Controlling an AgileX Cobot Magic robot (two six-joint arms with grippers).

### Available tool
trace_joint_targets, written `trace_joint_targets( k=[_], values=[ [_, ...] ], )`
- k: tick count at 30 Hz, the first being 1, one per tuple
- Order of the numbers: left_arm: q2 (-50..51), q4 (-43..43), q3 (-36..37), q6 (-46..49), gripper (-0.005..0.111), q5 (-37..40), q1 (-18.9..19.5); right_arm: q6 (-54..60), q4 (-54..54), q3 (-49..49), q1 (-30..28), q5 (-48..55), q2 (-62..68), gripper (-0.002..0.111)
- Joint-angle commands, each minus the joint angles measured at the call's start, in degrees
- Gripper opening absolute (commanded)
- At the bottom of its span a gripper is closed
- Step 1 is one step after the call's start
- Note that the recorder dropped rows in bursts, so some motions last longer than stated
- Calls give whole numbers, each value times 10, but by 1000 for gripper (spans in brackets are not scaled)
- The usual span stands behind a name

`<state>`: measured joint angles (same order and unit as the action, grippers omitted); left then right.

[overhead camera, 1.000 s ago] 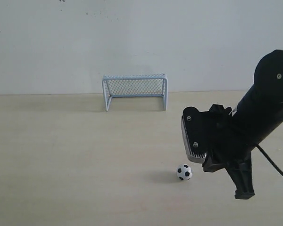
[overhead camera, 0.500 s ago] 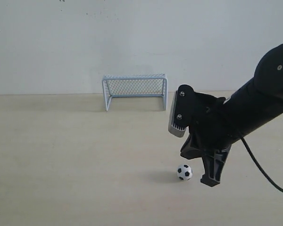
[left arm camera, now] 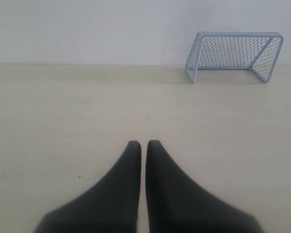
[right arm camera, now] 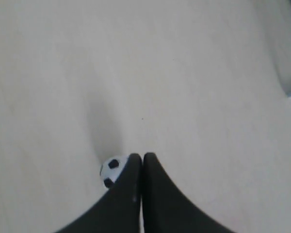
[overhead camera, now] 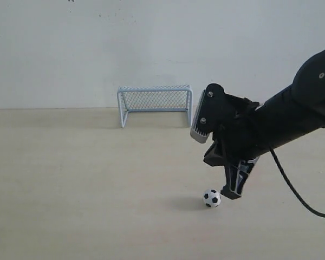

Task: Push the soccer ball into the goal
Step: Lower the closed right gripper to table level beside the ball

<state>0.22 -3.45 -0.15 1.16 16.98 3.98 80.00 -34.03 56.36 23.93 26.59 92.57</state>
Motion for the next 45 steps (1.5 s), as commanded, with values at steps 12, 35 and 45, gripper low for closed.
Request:
trace_joint_targets(
  k=[12, 35, 45],
  values=[
    [-2, -6, 1, -4, 4, 0, -5, 64, 288, 13, 0, 140, 18, 0],
    [-2, -6, 1, -4, 4, 0, -5, 86, 310, 227, 0, 390, 228, 0],
    [-2, -6, 1, -4, 4, 0, -5, 97, 295, 227, 40, 377, 239, 0]
  ],
)
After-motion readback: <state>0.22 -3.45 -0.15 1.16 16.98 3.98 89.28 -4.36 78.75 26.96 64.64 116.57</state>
